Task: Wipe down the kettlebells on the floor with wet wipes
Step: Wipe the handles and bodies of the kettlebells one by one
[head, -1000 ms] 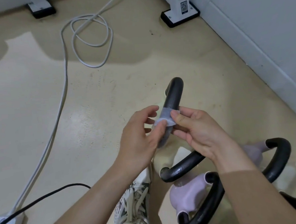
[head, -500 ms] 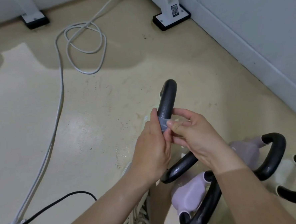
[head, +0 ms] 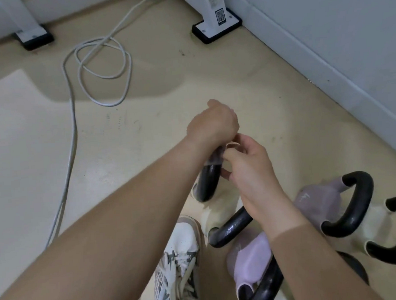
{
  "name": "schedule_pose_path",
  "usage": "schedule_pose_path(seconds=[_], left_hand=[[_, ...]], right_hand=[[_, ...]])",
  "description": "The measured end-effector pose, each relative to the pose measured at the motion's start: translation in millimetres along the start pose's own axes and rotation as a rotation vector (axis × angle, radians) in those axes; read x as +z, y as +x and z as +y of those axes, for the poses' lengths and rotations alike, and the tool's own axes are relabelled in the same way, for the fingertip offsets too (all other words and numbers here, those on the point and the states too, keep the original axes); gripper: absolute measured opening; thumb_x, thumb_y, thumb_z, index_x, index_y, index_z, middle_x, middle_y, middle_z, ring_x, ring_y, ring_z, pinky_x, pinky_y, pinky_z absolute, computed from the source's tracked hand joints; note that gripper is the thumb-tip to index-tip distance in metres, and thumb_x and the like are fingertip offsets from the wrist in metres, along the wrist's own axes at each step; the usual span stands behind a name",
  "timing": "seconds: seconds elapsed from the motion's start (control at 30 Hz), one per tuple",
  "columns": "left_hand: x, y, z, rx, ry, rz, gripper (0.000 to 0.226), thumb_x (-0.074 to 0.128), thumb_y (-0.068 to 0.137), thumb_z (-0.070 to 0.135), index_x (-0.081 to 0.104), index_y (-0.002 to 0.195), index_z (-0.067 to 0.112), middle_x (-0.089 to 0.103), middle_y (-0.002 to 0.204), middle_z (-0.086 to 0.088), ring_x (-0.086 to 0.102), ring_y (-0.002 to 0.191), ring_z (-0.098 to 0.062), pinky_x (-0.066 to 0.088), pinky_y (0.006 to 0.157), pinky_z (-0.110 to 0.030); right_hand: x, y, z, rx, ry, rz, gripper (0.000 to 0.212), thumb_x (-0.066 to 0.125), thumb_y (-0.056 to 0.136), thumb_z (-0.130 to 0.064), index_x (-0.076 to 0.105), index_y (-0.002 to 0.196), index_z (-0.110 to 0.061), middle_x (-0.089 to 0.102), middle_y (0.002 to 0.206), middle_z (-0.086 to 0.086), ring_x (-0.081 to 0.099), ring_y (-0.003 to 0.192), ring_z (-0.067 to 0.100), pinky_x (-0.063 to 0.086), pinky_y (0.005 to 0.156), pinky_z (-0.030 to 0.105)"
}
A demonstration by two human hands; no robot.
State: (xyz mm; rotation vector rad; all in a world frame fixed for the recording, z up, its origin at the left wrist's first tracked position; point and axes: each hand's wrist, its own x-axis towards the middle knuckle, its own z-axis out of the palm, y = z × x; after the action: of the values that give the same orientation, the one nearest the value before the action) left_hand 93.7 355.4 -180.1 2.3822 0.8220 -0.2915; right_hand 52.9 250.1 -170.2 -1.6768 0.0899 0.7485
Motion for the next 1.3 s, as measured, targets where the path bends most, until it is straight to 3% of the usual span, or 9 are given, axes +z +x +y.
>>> schedule_pose_path(seconds=[0.13,0.33,0.53,0.67,0.8,0.9,1.0,1.2,1.3], left_hand=[[-22.3,36.2,19.2,0.049,0.241,-0.268,0.024,0.038,0.094,0.007,0.061,0.092,0.005,0.062,0.107,-0.015,0.055,0.09,-0.032,0.043,0.077,-0.035],[-7.7,23.0,34.4,0.115,0.704,-0.2,0.02,0.045,0.085,0.008,0.063,0.084,0.019,0.058,0.077,0.002,0.055,0.065,-0.02,0.048,0.054,-0.023],[5.9,-26.5,-8.1,0.112,0.06,0.151,0.031,0.05,0.085,0.011,0.046,0.116,0.008,0.059,0.092,-0.008,0.059,0.087,-0.033,0.035,0.064,-0.033],[18.9,-67.2,-34.1,0.102,-0.211,0.151,0.048,0.053,0.085,0.018,0.037,0.13,0.016,0.055,0.078,0.007,0.055,0.074,-0.027,0.034,0.062,-0.031],[30.4,-88.6,-50.1,0.17,-0.175,0.169,0.059,0.053,0.086,0.016,0.024,0.137,0.018,0.057,0.079,0.009,0.054,0.068,-0.025,0.04,0.06,-0.032],[31.7,-89.9,-47.3,0.146,-0.036,0.216,0.062,0.045,0.091,0.014,0.013,0.145,0.012,0.06,0.103,-0.008,0.06,0.076,-0.035,0.044,0.06,-0.037],[26.6,-74.3,-28.1,0.111,0.254,0.245,0.062,0.041,0.093,0.012,0.01,0.146,0.004,0.055,0.104,-0.013,0.048,0.066,-0.031,0.03,0.055,-0.036],[-2.0,-12.8,12.9,0.108,0.421,0.081,0.026,0.05,0.089,0.008,0.05,0.115,0.002,0.065,0.101,-0.012,0.062,0.092,-0.033,0.036,0.065,-0.032],[-10.1,6.6,29.5,0.14,0.485,-0.045,0.016,0.049,0.085,0.005,0.052,0.072,0.014,0.054,0.072,-0.001,0.052,0.064,-0.021,0.037,0.059,-0.027]], right_hand=[[6.1,-0.4,8.0,0.157,0.08,-0.089,0.044,0.058,0.08,-0.013,0.058,0.124,-0.019,0.067,0.113,0.012,0.063,0.103,0.027,0.053,0.089,0.041],[0.5,7.2,6.2,0.203,0.101,-0.196,0.024,0.057,0.088,-0.012,0.063,0.112,-0.017,0.067,0.095,0.006,0.061,0.092,0.025,0.055,0.08,0.041],[-12.7,6.1,4.5,0.144,-0.125,-0.431,0.019,0.058,0.091,-0.002,0.063,0.11,0.002,0.07,0.102,0.018,0.067,0.102,0.034,0.056,0.089,0.043],[-26.5,-0.4,7.9,0.215,-0.276,-0.555,0.014,0.053,0.092,0.007,0.064,0.1,0.01,0.07,0.091,0.018,0.071,0.091,0.021,0.058,0.077,0.023],[-36.7,-2.1,4.2,0.041,-0.459,-0.261,0.032,0.044,0.092,0.004,0.065,0.075,-0.013,0.066,0.071,0.004,0.067,0.069,0.016,0.057,0.059,0.026],[-46.9,16.5,-9.7,-0.185,-0.46,0.017,0.033,0.047,0.086,-0.002,0.067,0.091,-0.028,0.067,0.089,-0.003,0.069,0.081,0.016,0.06,0.072,0.039],[-39.1,28.9,-23.8,-0.048,-0.221,-0.089,0.036,0.051,0.091,-0.004,0.061,0.119,-0.023,0.065,0.109,-0.001,0.065,0.099,0.013,0.058,0.085,0.038],[-12.8,24.7,-9.9,0.207,0.266,-0.127,0.025,0.045,0.098,-0.02,0.068,0.095,-0.015,0.07,0.085,0.008,0.067,0.075,0.022,0.056,0.079,0.041],[-11.3,21.8,-6.5,0.25,0.405,-0.127,0.025,0.046,0.099,-0.029,0.065,0.096,-0.014,0.069,0.088,0.008,0.067,0.079,0.023,0.057,0.077,0.039]])
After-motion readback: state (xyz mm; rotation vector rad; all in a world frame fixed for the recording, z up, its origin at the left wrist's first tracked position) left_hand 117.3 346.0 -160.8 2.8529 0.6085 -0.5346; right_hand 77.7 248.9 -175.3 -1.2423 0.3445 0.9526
